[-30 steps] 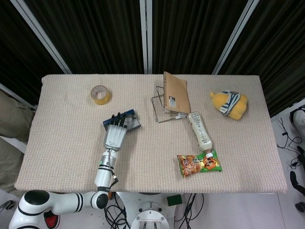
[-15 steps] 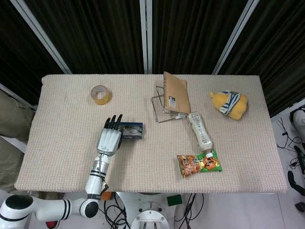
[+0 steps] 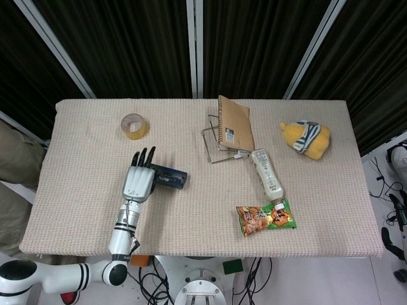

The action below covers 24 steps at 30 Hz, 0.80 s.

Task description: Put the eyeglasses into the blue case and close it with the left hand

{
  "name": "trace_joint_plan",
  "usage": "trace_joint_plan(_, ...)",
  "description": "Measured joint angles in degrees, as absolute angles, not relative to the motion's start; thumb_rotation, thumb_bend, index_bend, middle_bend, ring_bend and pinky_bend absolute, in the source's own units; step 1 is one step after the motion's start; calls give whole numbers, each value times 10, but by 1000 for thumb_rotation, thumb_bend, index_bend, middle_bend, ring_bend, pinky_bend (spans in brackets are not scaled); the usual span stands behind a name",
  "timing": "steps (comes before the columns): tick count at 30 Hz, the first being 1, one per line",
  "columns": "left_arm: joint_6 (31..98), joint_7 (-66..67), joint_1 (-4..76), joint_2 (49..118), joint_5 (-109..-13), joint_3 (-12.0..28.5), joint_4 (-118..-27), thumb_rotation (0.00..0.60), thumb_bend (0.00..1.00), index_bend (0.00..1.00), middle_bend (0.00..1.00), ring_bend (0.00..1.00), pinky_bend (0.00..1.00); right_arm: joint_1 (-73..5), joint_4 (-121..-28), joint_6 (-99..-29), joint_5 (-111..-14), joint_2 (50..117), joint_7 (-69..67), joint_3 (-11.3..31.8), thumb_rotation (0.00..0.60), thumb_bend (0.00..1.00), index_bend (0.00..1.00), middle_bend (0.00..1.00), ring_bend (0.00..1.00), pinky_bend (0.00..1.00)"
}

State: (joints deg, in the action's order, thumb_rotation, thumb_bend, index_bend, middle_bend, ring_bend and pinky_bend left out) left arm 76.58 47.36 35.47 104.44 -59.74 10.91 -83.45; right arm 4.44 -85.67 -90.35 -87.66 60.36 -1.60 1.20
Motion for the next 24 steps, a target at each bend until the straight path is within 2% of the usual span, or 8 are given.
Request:
trace_joint_plan(13,720,503,399,1093,-557,148,-745,600,428,704,0,0,125,42,-843,-887,-868,610,-27,10,600,503,0,0,0,0)
trace_joint_plan(15,720,505,404,1100,-557,149,-735,600,425,624,0,0,125,41,-839,-885,-866,611,-29,10,600,503,0,0,0,0)
trace_joint_plan(18,720,501,407,1104,-562,150,-729,600,410,397,0,0,125,41,-836,-885,-864,612,-34,11,600,503,0,0,0,0)
trace_joint_plan(24,721,487,418,1120,-575,155,-702,600,377,115,0,0,125,43,-831,-886,-864,613,-38,11,600,503,0,0,0,0)
